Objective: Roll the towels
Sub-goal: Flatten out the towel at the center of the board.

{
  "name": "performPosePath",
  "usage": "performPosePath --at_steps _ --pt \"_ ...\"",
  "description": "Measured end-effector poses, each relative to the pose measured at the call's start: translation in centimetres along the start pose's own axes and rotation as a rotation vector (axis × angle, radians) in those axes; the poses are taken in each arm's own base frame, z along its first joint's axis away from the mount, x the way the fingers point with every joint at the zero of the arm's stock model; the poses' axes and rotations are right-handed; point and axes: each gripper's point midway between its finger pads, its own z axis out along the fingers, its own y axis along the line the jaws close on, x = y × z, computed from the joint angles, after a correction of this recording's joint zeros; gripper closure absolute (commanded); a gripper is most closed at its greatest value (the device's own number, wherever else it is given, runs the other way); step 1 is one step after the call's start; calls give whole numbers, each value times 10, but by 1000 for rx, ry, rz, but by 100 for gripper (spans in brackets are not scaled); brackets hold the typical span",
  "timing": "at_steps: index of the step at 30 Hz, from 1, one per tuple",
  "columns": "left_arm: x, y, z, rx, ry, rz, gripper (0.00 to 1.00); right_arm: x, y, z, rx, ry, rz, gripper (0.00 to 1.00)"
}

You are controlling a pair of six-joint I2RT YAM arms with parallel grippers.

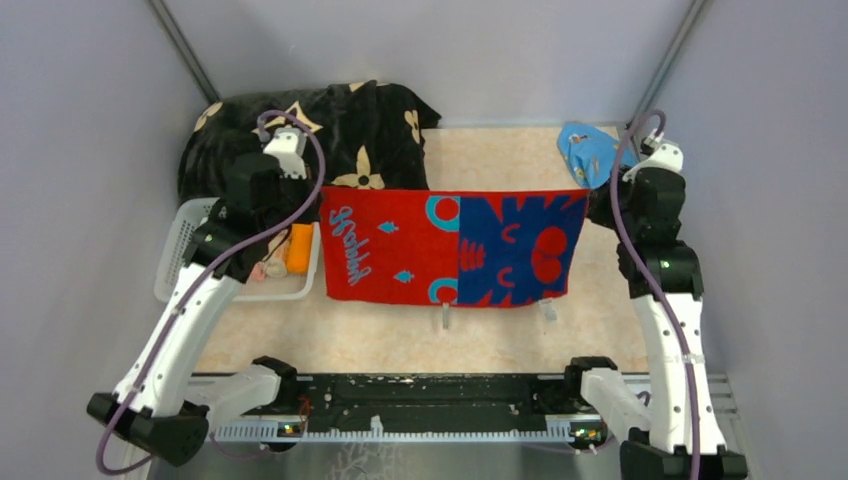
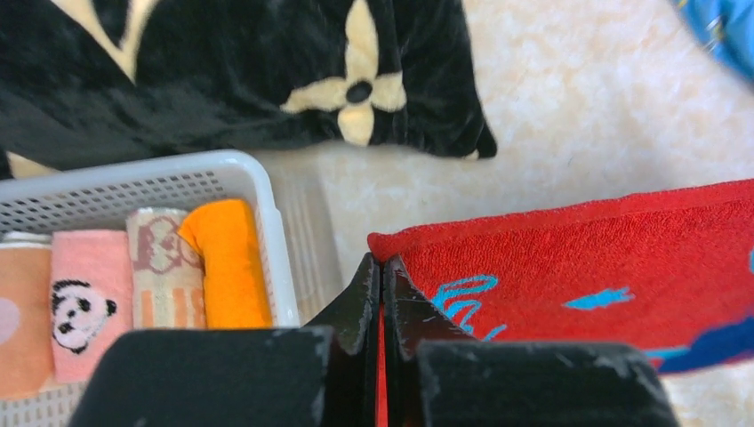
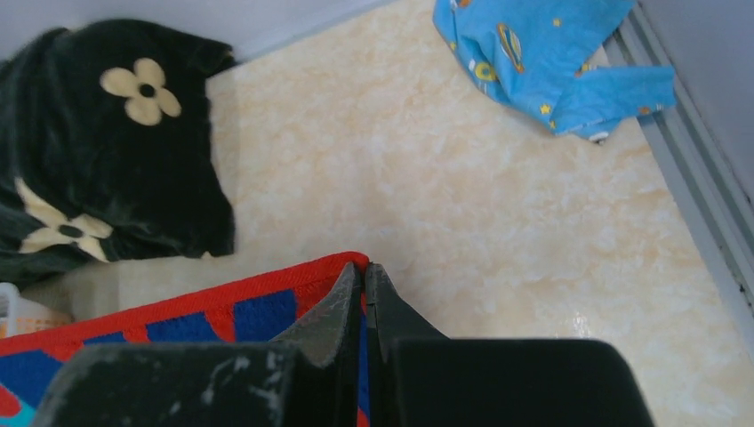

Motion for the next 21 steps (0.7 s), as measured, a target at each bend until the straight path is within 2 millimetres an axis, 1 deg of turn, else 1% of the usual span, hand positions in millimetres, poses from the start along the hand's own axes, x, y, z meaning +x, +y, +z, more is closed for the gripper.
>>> performPosePath --at_steps 2,3,4,5,6,8,10,11,13,15,17,18,21 --pt "15 0 18 -8 57 3 100 17 -8 18 37 52 12 100" --pt "28 0 32 -14 98 4 100 29 -14 30 64 87 19 100" --pt "52 1 54 -27 172 4 100 43 -21 45 95 125 24 100" --pt "59 1 59 -30 194 4 100 56 -27 57 123 156 30 100" --pt "77 3 73 -41 242 5 100 73 -35 74 159 195 36 100" --pt "114 6 103 -65 347 10 100 106 -51 99 225 271 44 100" --pt "151 10 132 -93 447 15 100 134 -62 123 271 336 42 100" --pt "165 12 144 -104 481 18 100 141 -65 131 279 349 40 100" --pt "187 16 162 -124 530 26 100 152 -69 150 285 360 35 100" --pt "199 20 179 -141 554 30 100 157 -70 172 277 345 28 100" --pt "201 21 197 -150 548 33 100 162 -72 188 276 347 17 100" --pt "197 21 206 -151 531 34 100 164 -73 194 273 347 11 100" --pt "184 20 219 -145 486 35 100 159 -71 208 257 337 -4 100"
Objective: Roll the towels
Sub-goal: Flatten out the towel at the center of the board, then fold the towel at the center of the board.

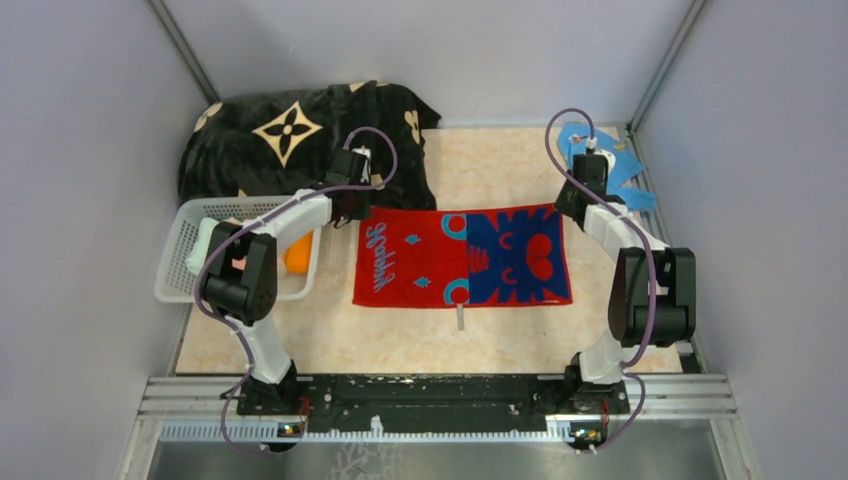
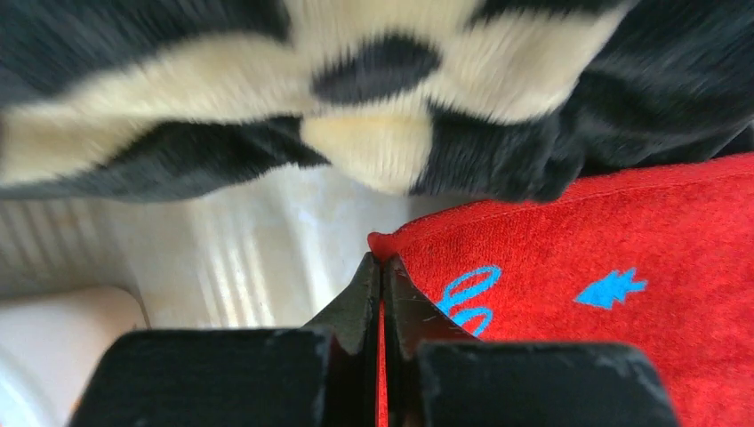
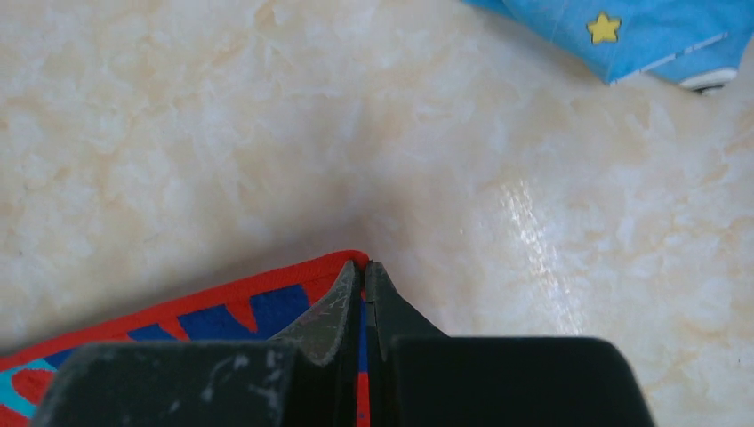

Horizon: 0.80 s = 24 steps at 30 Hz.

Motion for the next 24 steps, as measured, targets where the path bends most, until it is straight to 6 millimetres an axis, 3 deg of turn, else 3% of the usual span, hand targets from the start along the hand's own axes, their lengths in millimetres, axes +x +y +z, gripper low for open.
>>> performPosePath --at_steps 4,16,24 --pt "-22 -2 -3 8 -67 -10 100 -16 6 0 -18 -36 -4 100" --pt "-24 6 -34 18 -152 -33 100 -26 0 -32 -28 -108 24 100" --pt "12 7 -46 47 -114 -75 100 3 -13 -53 -7 -61 75 100"
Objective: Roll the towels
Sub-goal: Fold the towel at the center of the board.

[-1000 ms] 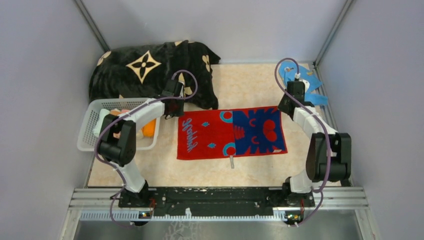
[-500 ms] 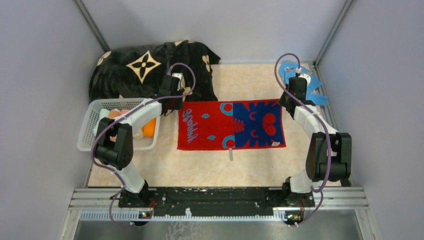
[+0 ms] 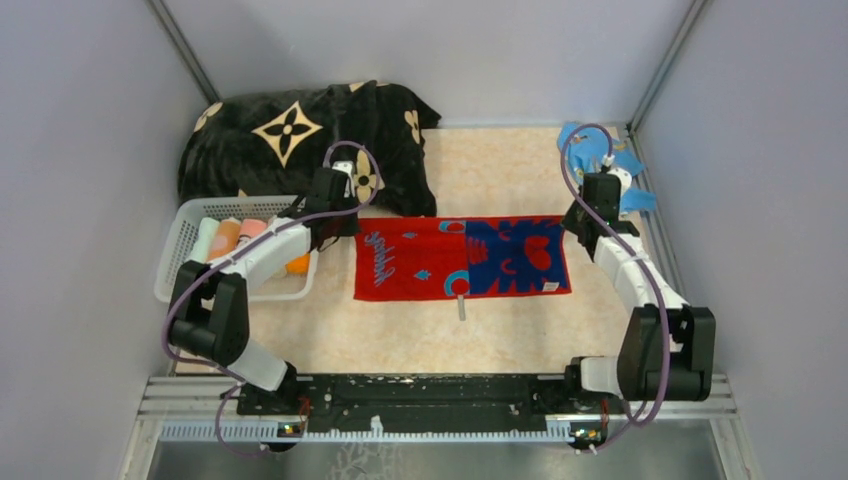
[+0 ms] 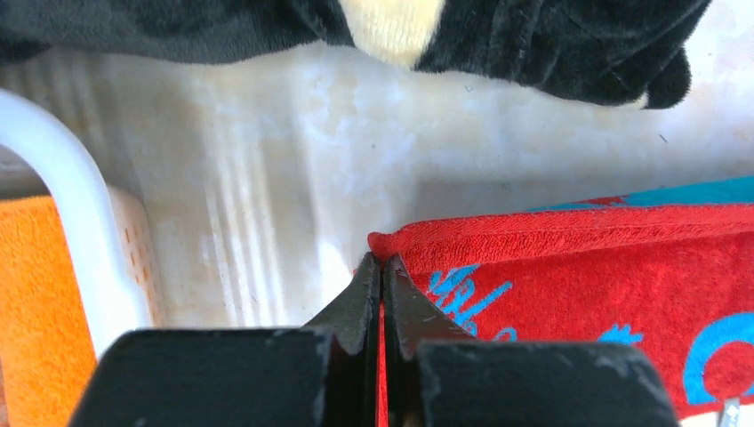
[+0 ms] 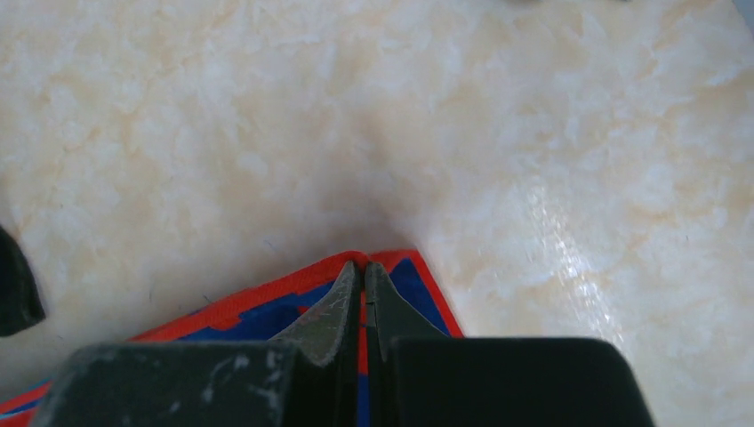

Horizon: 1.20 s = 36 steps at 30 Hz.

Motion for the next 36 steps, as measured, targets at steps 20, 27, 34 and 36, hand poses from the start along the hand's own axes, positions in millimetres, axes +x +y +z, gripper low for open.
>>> performPosePath --at_steps 20,27,34,36 --pt "66 -8 -47 129 98 -120 100 48 -41 -49 92 38 83 100" --pt "82 -12 -52 159 142 -143 100 63 -49 -61 114 66 112 100" --pt "105 -12 -51 168 202 -159 99 94 -62 -59 152 137 141 100" --pt "111 -11 -51 165 217 -164 86 102 -63 -58 160 163 149 91"
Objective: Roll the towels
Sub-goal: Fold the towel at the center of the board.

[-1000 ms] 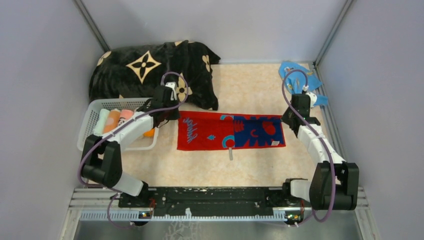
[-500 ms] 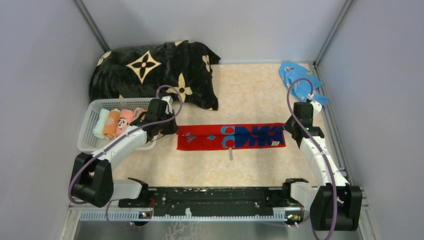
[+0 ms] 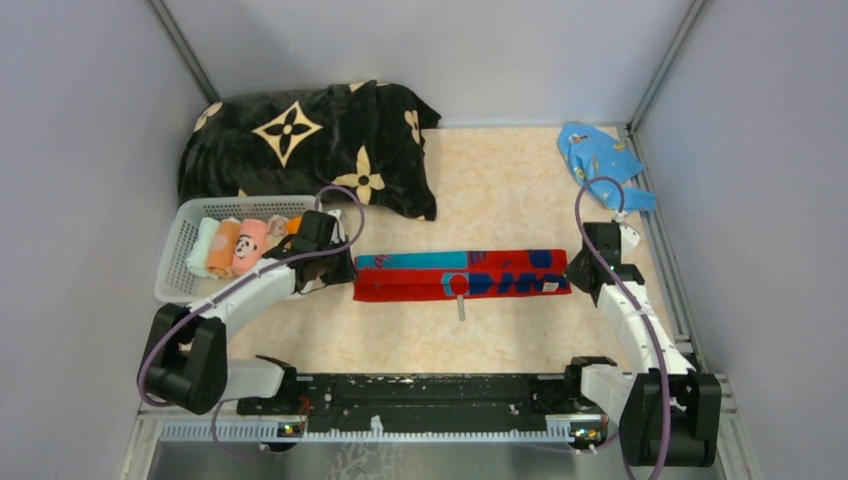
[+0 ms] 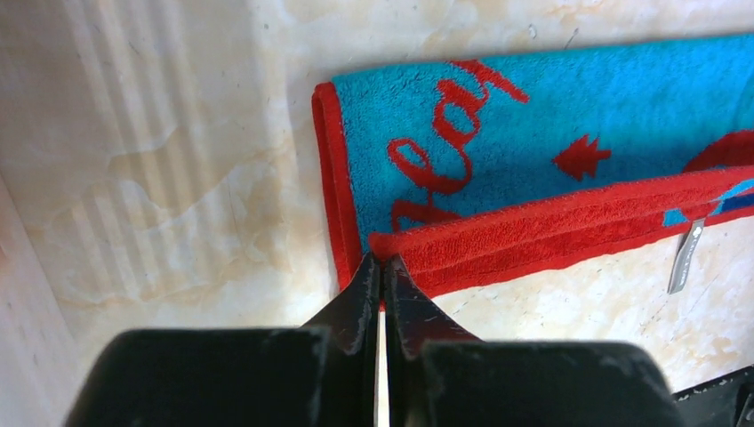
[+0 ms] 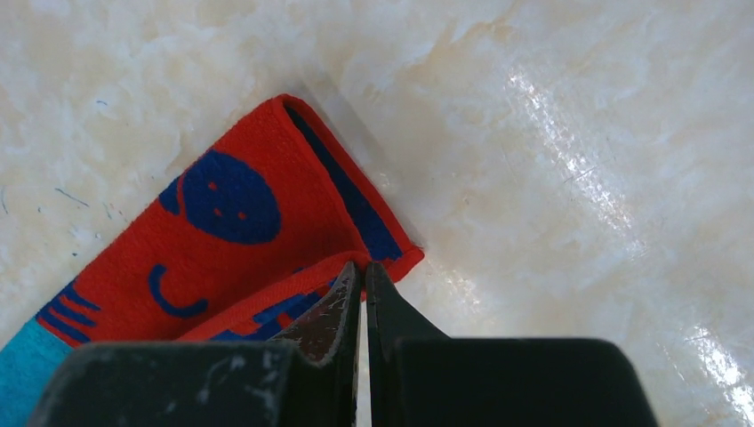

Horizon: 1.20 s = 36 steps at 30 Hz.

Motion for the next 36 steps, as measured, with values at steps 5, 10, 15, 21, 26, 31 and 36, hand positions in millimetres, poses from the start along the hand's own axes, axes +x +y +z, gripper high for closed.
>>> performPosePath --at_steps 5,10,15,21,26,31,36 --pt "6 2 0 -4 13 -13 58 9 0 4 6 41 17 73" --pt "3 -4 -15 22 -13 -18 47 15 -3 1 16 66 15 60" --pt "-6 -16 -38 80 -72 -17 41 8 -2 -13 -7 47 -1 56" --pt "-17 -31 -52 141 -96 -9 41 -19 21 -31 -124 -33 -51 55" --pt "-21 -43 -42 188 -49 -8 41 -11 35 -22 -191 20 -98 54" --pt "-23 -43 -15 160 31 -15 40 0 43 0 -194 97 -125 52" --pt "-35 -33 5 81 34 -14 41 -9 49 18 -167 109 -123 51"
